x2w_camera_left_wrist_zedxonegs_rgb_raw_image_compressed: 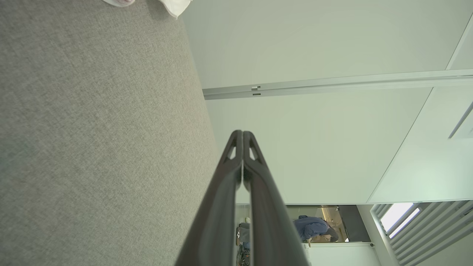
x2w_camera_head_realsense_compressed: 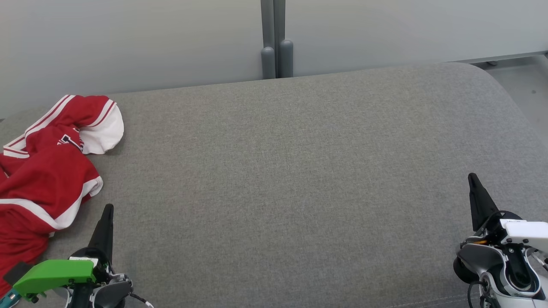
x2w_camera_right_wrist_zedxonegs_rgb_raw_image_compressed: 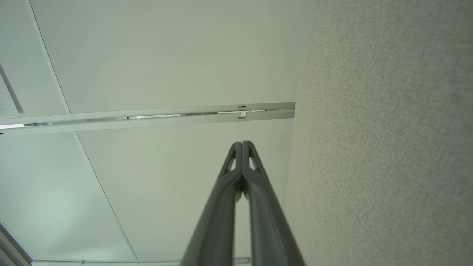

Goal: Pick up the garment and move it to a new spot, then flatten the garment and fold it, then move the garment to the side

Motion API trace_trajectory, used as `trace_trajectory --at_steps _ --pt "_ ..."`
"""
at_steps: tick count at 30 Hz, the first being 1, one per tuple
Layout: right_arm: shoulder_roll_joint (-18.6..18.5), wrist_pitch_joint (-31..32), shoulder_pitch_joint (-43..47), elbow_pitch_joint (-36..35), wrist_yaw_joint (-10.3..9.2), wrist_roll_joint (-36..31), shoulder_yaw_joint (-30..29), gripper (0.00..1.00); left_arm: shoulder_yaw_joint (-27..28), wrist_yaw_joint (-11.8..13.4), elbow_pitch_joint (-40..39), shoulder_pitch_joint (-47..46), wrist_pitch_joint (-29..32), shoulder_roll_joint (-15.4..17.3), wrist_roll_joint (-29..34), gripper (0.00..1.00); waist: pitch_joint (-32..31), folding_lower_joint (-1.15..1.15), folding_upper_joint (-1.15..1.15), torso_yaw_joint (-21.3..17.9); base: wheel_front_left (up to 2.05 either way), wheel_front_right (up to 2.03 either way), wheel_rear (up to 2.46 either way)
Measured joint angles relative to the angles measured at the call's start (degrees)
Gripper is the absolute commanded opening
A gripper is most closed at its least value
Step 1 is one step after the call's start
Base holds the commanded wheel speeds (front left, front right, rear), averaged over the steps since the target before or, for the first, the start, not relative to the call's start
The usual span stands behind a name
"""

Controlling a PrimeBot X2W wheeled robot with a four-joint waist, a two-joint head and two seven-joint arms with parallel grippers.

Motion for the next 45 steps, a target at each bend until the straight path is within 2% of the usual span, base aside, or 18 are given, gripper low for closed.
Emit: trace_trajectory --at_steps 45 --pt "0.0 0.0 0.0 0.0 0.00 0.0 0.0 0.00 0.0 0.0 0.0 0.0 0.0 0.0 0.0 0.00 0.0 0.00 0.00 0.0 0.00 0.00 0.00"
